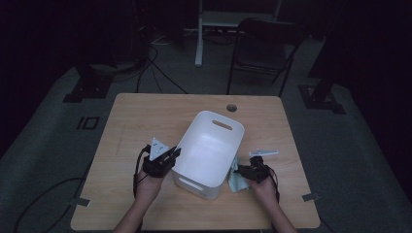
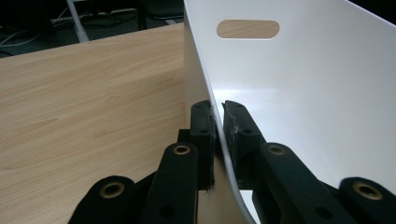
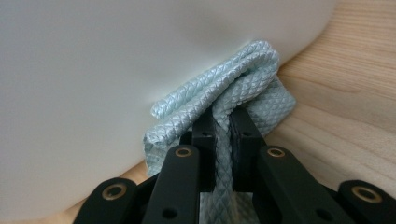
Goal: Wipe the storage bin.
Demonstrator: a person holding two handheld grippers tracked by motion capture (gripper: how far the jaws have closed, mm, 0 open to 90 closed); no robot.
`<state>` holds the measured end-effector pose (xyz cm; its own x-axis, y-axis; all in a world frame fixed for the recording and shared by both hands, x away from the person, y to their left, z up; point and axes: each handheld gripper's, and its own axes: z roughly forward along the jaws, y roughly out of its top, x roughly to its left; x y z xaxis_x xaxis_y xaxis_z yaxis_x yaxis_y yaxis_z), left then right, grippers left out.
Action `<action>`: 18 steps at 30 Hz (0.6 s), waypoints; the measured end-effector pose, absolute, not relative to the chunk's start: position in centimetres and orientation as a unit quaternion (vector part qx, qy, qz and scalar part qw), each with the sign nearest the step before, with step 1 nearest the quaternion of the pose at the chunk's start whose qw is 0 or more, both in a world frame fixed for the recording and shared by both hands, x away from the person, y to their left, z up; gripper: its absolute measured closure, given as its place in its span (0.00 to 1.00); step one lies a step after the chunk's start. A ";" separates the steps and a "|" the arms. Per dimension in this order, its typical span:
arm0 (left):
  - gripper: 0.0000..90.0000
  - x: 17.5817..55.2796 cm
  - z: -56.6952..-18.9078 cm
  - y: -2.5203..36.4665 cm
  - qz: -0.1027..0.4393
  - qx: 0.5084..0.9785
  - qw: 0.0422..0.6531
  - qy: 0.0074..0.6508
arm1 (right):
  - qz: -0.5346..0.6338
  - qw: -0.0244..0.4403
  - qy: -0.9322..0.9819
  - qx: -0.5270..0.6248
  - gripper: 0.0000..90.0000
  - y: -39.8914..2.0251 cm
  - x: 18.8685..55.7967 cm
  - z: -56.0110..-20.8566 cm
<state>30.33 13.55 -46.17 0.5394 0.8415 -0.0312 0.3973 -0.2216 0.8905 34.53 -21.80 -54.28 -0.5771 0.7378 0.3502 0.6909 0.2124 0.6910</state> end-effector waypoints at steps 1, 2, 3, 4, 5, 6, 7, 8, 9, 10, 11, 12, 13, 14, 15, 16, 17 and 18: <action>0.92 30.3 -46.2 13.5 0.239 0.744 0.465 0.417 | 0.430 0.027 0.779 0.455 0.92 -21.8 34.4 -54.1; 0.92 30.3 -46.2 13.5 0.239 0.743 0.465 0.417 | 0.433 0.026 0.781 0.450 0.92 -21.8 34.1 -53.7; 0.92 30.3 -46.2 13.5 0.239 0.743 0.465 0.418 | 0.440 0.025 0.782 0.442 0.92 -21.9 33.8 -53.2; 0.92 30.3 -46.2 13.5 0.240 0.743 0.465 0.419 | 0.449 0.025 0.783 0.430 0.92 -21.9 33.3 -52.6; 0.92 30.3 -46.2 13.5 0.240 0.742 0.465 0.419 | 0.461 0.025 0.781 0.420 0.92 -22.0 32.9 -51.9; 0.92 30.3 -46.2 13.5 0.240 0.742 0.465 0.420 | 0.476 0.024 0.778 0.409 0.92 -22.1 32.4 -51.2; 0.92 30.3 -46.2 13.5 0.240 0.743 0.464 0.419 | 0.493 0.020 0.773 0.398 0.92 -22.2 32.0 -50.4; 0.92 30.3 -46.2 13.5 0.240 0.742 0.465 0.420 | 0.506 0.023 0.771 0.385 0.92 -22.3 31.6 -49.6; 0.92 30.3 -46.2 13.5 0.240 0.741 0.465 0.421 | 0.521 0.025 0.768 0.373 0.92 -22.3 31.1 -48.8; 0.92 30.3 -46.2 13.5 0.240 0.741 0.465 0.421 | 0.521 0.025 0.768 0.373 0.92 -22.3 31.1 -48.8; 0.92 30.3 -46.2 13.5 0.241 0.739 0.467 0.421 | 0.538 0.020 0.762 0.360 0.92 -22.4 30.9 -48.1; 0.92 30.3 -46.2 13.6 0.241 0.740 0.466 0.420 | 0.556 0.019 0.758 0.341 0.92 -22.4 30.2 -46.9; 0.92 30.3 -46.2 13.5 0.240 0.741 0.468 0.418 | 0.555 0.022 0.760 0.338 0.92 -22.4 30.1 -46.9; 0.92 30.3 -46.2 13.5 0.240 0.742 0.467 0.417 | 0.555 0.023 0.759 0.340 0.92 -22.3 30.1 -47.0; 0.92 30.3 -46.2 13.5 0.240 0.743 0.467 0.415 | 0.555 0.020 0.757 0.344 0.92 -22.3 30.2 -47.2; 0.92 30.3 -46.2 13.4 0.241 0.744 0.466 0.413 | 0.550 0.021 0.758 0.349 0.92 -22.2 30.3 -47.4; 0.92 30.3 -46.2 13.4 0.241 0.744 0.466 0.413 | 0.541 0.030 0.763 0.352 0.92 -22.0 30.3 -47.5; 0.92 30.3 -46.2 13.4 0.240 0.745 0.466 0.413 | 0.533 0.039 0.768 0.352 0.92 -21.9 30.3 -47.7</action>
